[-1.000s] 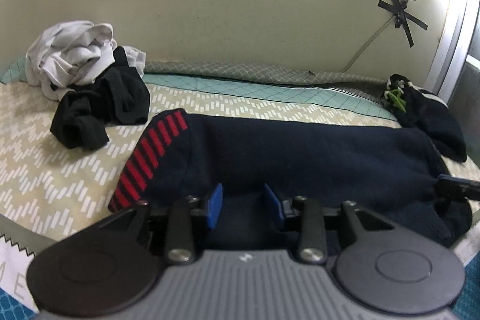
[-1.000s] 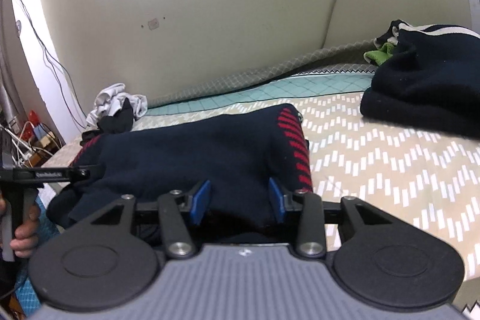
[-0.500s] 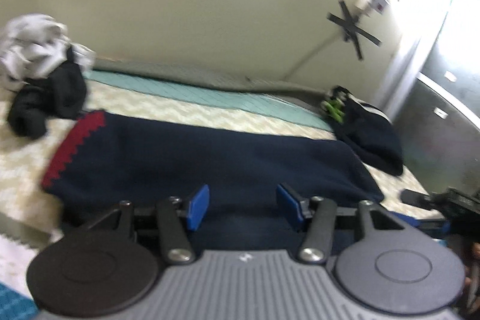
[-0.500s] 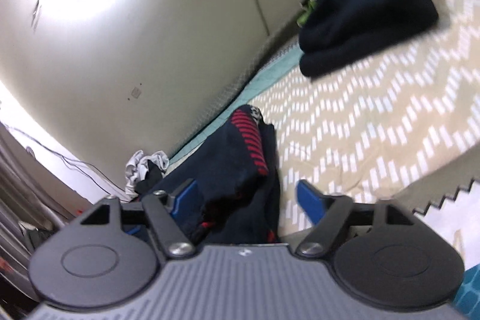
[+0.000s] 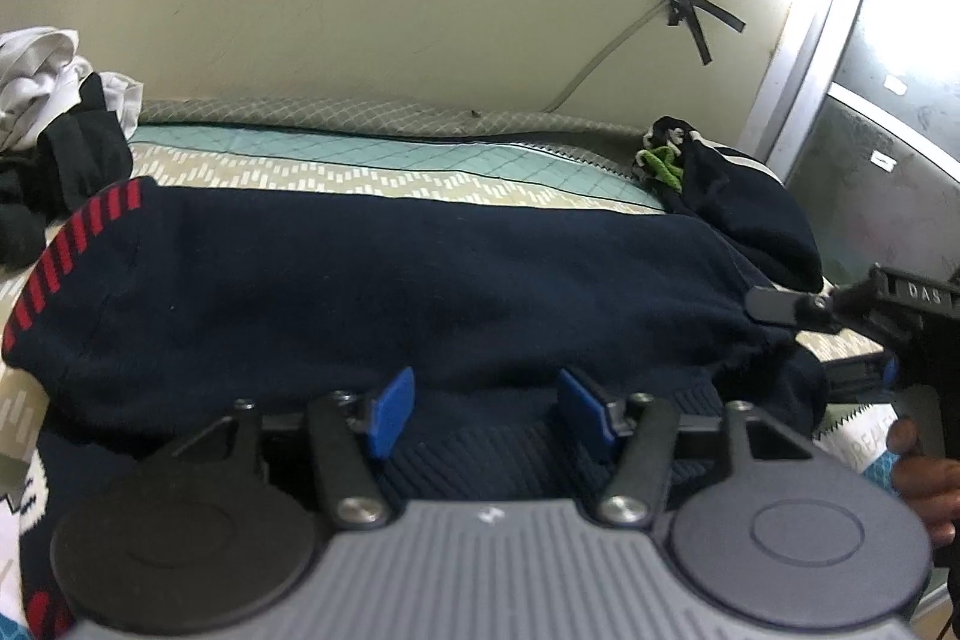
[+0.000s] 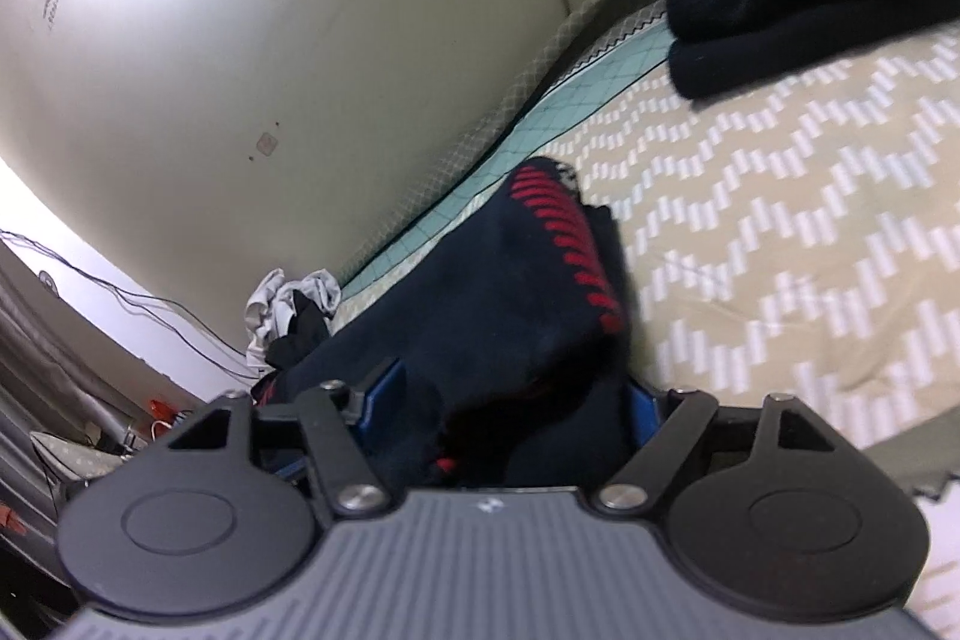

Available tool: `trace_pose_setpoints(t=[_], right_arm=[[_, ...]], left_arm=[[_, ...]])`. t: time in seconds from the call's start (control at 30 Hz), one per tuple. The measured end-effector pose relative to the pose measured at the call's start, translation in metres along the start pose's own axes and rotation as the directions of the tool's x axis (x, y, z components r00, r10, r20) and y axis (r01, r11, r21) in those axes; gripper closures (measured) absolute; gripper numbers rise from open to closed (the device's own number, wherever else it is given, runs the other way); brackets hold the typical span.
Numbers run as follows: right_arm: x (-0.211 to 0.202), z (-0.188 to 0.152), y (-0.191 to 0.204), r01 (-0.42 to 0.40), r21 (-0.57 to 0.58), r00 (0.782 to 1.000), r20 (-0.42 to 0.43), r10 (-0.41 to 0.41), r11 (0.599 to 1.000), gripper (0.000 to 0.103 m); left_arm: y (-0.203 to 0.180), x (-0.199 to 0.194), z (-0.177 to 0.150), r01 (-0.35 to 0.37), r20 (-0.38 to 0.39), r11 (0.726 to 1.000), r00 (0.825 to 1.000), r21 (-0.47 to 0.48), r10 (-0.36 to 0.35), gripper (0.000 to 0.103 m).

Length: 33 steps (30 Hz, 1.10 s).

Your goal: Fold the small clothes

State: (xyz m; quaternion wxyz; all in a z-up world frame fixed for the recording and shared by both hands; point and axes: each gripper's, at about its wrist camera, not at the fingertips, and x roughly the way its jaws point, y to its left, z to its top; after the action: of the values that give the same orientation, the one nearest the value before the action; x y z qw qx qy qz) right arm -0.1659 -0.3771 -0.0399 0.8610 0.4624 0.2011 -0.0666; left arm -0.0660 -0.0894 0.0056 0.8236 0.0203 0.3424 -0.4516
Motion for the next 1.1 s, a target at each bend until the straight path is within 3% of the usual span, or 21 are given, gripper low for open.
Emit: trace_pose_setpoints(t=[0.17, 0.33, 0.5, 0.53, 0.67, 0.73, 0.9, 1.0, 1.1], right_arm=[[0.004, -0.005, 0.001, -0.014, -0.005, 1.0, 0.005, 0.014, 1.0, 0.033], [-0.001, -0.006, -0.012, 0.005, 0.016, 1.0, 0.02, -0.005, 1.0, 0.06], [-0.003, -0.004, -0.013, 0.001, 0.027, 1.0, 0.019, -0.002, 1.0, 0.058], [-0.002, -0.003, -0.011, -0.006, 0.024, 1.0, 0.014, 0.005, 1.0, 0.064], [-0.004, -0.001, 0.003, -0.027, 0.003, 0.999, 0.02, 0.027, 1.0, 0.073], [-0.008, 0.001, 0.02, -0.046, -0.049, 0.998, 0.028, 0.048, 0.998, 0.076], [-0.005, -0.001, 0.079, -0.045, -0.256, 0.998, 0.02, 0.052, 0.966, 0.076], [0.006, -0.01, 0.124, -0.051, -0.412, 0.999, -0.005, 0.054, 0.91, 0.076], [0.025, -0.026, 0.166, -0.074, -0.552, 0.997, -0.053, 0.053, 0.831, 0.076]], left_arm=[[0.005, -0.001, 0.0, 0.034, 0.004, 0.999, 0.999, -0.027, -0.034, 0.043], [0.005, 0.0, 0.0, 0.063, 0.003, 0.998, 0.998, -0.026, -0.063, 0.032], [0.004, 0.0, 0.0, 0.081, 0.003, 0.996, 0.997, -0.024, -0.081, 0.025], [0.006, 0.0, 0.001, 0.087, 0.005, 0.996, 0.996, -0.031, -0.087, 0.025], [0.014, -0.004, 0.001, 0.11, 0.016, 0.991, 0.994, -0.072, -0.109, 0.028], [0.02, -0.006, 0.001, 0.111, 0.022, 0.989, 0.994, -0.1, -0.11, 0.036], [0.046, -0.026, 0.005, 0.15, 0.103, 0.964, 0.986, -0.219, -0.13, 0.037], [0.069, -0.056, 0.009, 0.182, 0.195, 0.945, 0.972, -0.273, -0.131, 0.036], [0.091, -0.093, 0.011, 0.136, 0.277, 0.949, 0.959, -0.284, -0.055, 0.035]])
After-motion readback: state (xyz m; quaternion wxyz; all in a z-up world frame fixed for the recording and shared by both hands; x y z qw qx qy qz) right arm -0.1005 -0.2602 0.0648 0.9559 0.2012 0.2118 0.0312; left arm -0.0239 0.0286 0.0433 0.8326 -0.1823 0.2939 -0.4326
